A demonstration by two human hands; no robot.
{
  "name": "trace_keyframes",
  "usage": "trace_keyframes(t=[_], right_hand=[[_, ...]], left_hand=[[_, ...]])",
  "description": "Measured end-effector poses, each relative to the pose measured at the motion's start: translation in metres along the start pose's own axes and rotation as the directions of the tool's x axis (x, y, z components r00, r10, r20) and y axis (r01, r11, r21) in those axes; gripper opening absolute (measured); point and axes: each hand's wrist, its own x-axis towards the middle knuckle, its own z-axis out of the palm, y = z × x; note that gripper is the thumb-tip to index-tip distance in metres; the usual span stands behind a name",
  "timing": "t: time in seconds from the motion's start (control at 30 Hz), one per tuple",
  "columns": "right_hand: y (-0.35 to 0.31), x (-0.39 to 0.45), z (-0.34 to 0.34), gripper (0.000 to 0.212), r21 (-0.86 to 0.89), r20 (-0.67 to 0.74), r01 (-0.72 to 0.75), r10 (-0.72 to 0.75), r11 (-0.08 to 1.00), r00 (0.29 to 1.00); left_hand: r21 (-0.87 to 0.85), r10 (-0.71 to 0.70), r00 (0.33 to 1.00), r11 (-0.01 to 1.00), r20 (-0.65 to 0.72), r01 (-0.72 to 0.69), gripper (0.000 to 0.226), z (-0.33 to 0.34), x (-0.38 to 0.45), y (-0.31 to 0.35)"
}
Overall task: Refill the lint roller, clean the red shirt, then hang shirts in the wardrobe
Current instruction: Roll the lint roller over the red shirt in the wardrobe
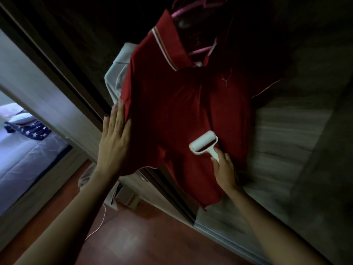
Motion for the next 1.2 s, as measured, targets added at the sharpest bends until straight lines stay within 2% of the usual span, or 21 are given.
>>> trace_keyframes(t=[0.07,0.1,0.17,0.2,0.27,0.37,0.47,0.5,0.6,0.67,0.73,0.8,0.87,0.97,1.03,1.13,1.2], right_hand=[[0.026,-0.003,0.004,0.042,-0.112,0.183,-0.096,0.115,0.989,0.976],[0.035,-0.006,0.004,0.043,-0.152,0.245,-0.13,0.165,0.98,0.955],[0.043,-0.013,-0.003,0.042,-0.185,0.237,-0.183,0.224,0.966,0.945],[0.041,-0.016,-0.01,0.042,-0.158,0.161,-0.175,0.201,0.972,0.966],[0.024,-0.015,-0.027,0.039,-0.055,-0.066,-0.065,0.061,0.996,0.996],[-0.019,0.009,-0.055,0.036,0.092,-0.381,0.161,-0.115,0.983,0.917],[-0.057,0.048,-0.072,0.037,0.244,-0.48,0.196,-0.057,0.95,0.875],[-0.063,0.057,-0.074,0.037,0.268,-0.48,0.172,-0.023,0.948,0.877],[-0.042,0.065,-0.056,0.038,0.28,-0.423,0.077,0.051,0.957,0.905],[-0.005,0.056,-0.035,0.038,0.205,-0.276,-0.053,0.11,0.977,0.955],[0.033,0.038,-0.022,0.038,0.074,-0.036,-0.232,0.235,0.97,0.971],[0.061,0.018,-0.016,0.039,-0.078,0.1,-0.317,0.324,0.945,0.941],[0.071,0.003,-0.015,0.039,-0.091,0.06,-0.32,0.326,0.943,0.944],[0.058,0.005,-0.017,0.04,0.014,-0.107,-0.278,0.278,0.961,0.955],[0.046,0.018,-0.019,0.04,0.054,-0.177,-0.244,0.25,0.968,0.952],[0.044,0.038,-0.017,0.041,0.076,-0.126,-0.237,0.245,0.968,0.961],[0.054,0.042,-0.011,0.042,0.021,-0.016,-0.264,0.264,0.964,0.964]], left_hand=[[-0.006,-0.003,1.0,1.0,0.01,0.003,0.118,-0.005,-0.001,0.003],[-0.01,0.002,1.0,1.0,-0.01,-0.002,0.11,-0.006,-0.001,0.004],[-0.025,-0.011,0.999,1.0,-0.043,0.01,0.09,-0.006,-0.001,0.003],[-0.029,-0.02,0.999,0.999,-0.043,0.019,0.086,-0.006,-0.001,0.001],[-0.028,-0.032,0.999,0.999,-0.035,0.031,0.083,-0.003,-0.001,-0.002],[-0.036,-0.039,0.999,0.999,-0.03,0.038,0.082,-0.002,0.0,-0.001],[-0.073,-0.031,0.999,0.997,-0.043,0.028,0.087,-0.005,0.001,0.003],[-0.065,-0.027,0.999,0.998,-0.04,0.024,0.092,-0.004,0.0,0.003],[-0.008,-0.007,1.0,1.0,0.022,0.007,0.13,-0.001,-0.001,-0.002],[0.008,0.006,0.999,1.0,0.041,-0.006,0.14,0.0,-0.002,-0.004],[0.007,0.0,1.0,1.0,0.013,0.0,0.128,-0.002,-0.001,-0.005],[-0.008,-0.006,0.999,1.0,-0.035,0.006,0.107,-0.004,0.002,-0.003],[-0.022,-0.014,0.999,1.0,-0.031,0.013,0.104,-0.004,0.002,-0.001],[-0.01,-0.025,1.0,1.0,-0.002,0.025,0.112,-0.002,0.001,-0.002],[-0.011,-0.011,1.0,1.0,-0.007,0.011,0.101,-0.002,0.0,-0.002],[-0.037,0.011,0.999,0.999,-0.05,-0.012,0.064,-0.005,-0.001,0.0],[-0.039,0.013,0.999,0.999,-0.048,-0.015,0.059,-0.007,-0.002,0.002]])
